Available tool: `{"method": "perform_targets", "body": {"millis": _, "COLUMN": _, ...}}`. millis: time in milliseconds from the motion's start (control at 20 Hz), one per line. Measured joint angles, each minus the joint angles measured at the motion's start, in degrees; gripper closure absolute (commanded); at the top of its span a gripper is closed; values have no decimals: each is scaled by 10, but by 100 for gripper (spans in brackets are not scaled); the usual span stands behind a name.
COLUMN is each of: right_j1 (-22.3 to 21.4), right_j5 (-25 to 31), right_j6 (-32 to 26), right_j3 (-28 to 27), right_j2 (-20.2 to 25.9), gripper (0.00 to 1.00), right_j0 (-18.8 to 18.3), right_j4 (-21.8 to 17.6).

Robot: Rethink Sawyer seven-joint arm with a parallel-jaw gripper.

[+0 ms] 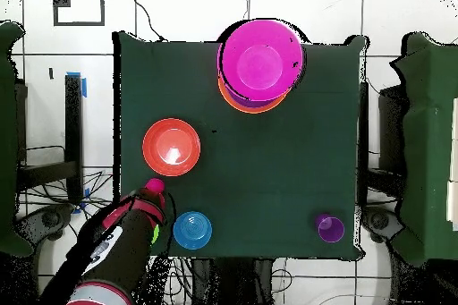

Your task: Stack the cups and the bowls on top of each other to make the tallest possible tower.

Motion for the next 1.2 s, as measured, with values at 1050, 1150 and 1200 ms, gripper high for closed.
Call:
{"method": "perform_targets", "body": {"millis": 1050, "right_j1": -96, "right_j5": 20, "right_j6": 0, "right_j3": 1, "right_j2": 56, "gripper": 100, "right_j0": -82, "right_j4": -1}}
{"method": "perform_targets", "body": {"millis": 1150, "right_j1": -104, "right_j5": 23, "right_j6": 0, "right_j3": 1, "right_j2": 62, "gripper": 100, "right_j0": -91, "right_j4": -1}}
{"method": "perform_targets", "body": {"millis": 1200, "right_j1": -114, "right_j5": 31, "right_j6": 0, "right_j3": 1, "right_j2": 71, "gripper": 100, "right_j0": -101, "right_j4": -1}}
